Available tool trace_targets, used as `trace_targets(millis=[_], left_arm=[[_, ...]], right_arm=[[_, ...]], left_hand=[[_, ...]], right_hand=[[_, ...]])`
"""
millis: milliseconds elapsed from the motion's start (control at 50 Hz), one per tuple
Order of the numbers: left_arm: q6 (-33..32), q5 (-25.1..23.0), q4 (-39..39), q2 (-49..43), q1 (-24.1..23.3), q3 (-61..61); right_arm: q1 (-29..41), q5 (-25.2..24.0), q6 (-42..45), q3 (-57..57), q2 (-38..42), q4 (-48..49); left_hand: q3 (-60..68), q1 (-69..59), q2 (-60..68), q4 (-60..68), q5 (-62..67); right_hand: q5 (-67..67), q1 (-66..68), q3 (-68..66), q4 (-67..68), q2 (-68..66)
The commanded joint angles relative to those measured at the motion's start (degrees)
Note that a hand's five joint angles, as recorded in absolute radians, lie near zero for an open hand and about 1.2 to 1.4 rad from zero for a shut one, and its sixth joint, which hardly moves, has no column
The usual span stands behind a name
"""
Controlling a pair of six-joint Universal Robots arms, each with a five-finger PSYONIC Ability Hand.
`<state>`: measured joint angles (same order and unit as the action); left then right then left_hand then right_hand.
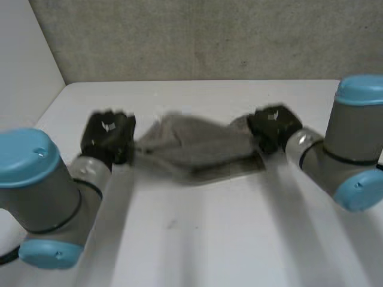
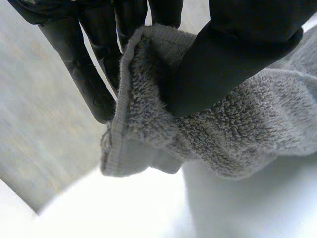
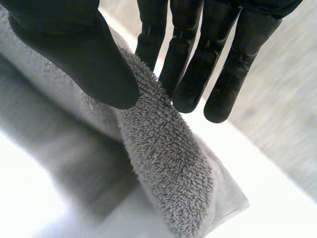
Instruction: Fold the towel.
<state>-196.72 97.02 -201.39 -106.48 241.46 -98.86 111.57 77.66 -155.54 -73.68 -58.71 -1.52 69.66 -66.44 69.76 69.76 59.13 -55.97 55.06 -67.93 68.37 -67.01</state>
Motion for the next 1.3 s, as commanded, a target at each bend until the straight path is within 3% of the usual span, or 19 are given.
trace_targets(millis=[20,200,300,340,400,780,900,940,1020,1300], left_arm=[[-0.59,0.01,9.95,-3.47,-0.37,-2.82],[-0.33,0.27,15.85,1.89,-1.52,-4.23],[-0.33,0.54,16.20,6.46,-1.61,-5.64],[-0.76,0.54,16.12,8.38,-1.17,-6.43],[-0.86,0.54,16.11,8.92,-0.73,-6.60],[-0.33,-0.25,14.80,7.07,2.00,-8.10],[-0.42,-0.43,15.32,6.37,1.12,-9.07],[-0.59,-0.60,15.76,7.34,0.94,-9.77],[-0.68,-3.23,18.04,10.85,-0.55,-11.26],[-0.85,-5.44,19.02,8.93,-1.52,-12.49]], right_arm=[[-1.44,-2.95,3.49,-9.44,-2.01,-5.07],[-1.53,-6.21,3.57,-19.30,-8.09,-4.46],[-1.79,-6.47,3.66,-26.23,-12.73,0.88],[-2.31,-6.47,3.58,-28.07,-13.79,3.17],[-4.59,-6.21,3.58,-30.54,-14.68,7.30],[-8.03,-5.94,3.05,-31.87,-14.77,11.01],[-8.29,-4.62,2.52,-31.17,-14.77,13.82],[-8.47,-2.09,1.30,-29.42,-14.07,14.79],[-8.38,-0.49,0.06,-27.30,-12.49,14.53],[-7.77,0.12,-0.29,-25.63,-10.82,14.70]], left_hand=[[10.34,-13.56,10.24,10.24,10.87],[7.50,-10.73,7.40,7.40,8.03],[-8.31,5.09,-8.41,-8.41,-7.78],[-23.54,20.31,-23.63,-23.63,-23.00],[-32.35,29.12,-32.45,-32.45,-31.82],[-32.70,29.48,-32.80,-32.80,-32.17],[-39.10,35.87,-39.19,-39.19,-38.56],[-41.62,38.39,-41.72,-41.72,-41.09],[-47.83,44.60,-47.92,-47.92,-47.29],[-47.34,44.11,-47.44,-47.44,-46.81]], right_hand=[[-14.03,24.94,-12.07,11.63,-12.99],[-14.03,24.94,-12.07,11.63,-12.99],[-14.03,24.94,-12.07,11.63,-12.99],[-14.03,24.94,-12.07,11.63,-12.99],[-14.03,24.94,-12.07,11.63,-12.99],[-14.03,24.94,-12.07,11.63,-12.99],[-14.03,24.94,-12.07,11.63,-12.99],[-14.03,24.94,-12.07,11.63,-12.99],[-14.03,24.94,-12.07,11.63,-12.99],[-14.03,24.94,-12.07,11.63,-12.99]])
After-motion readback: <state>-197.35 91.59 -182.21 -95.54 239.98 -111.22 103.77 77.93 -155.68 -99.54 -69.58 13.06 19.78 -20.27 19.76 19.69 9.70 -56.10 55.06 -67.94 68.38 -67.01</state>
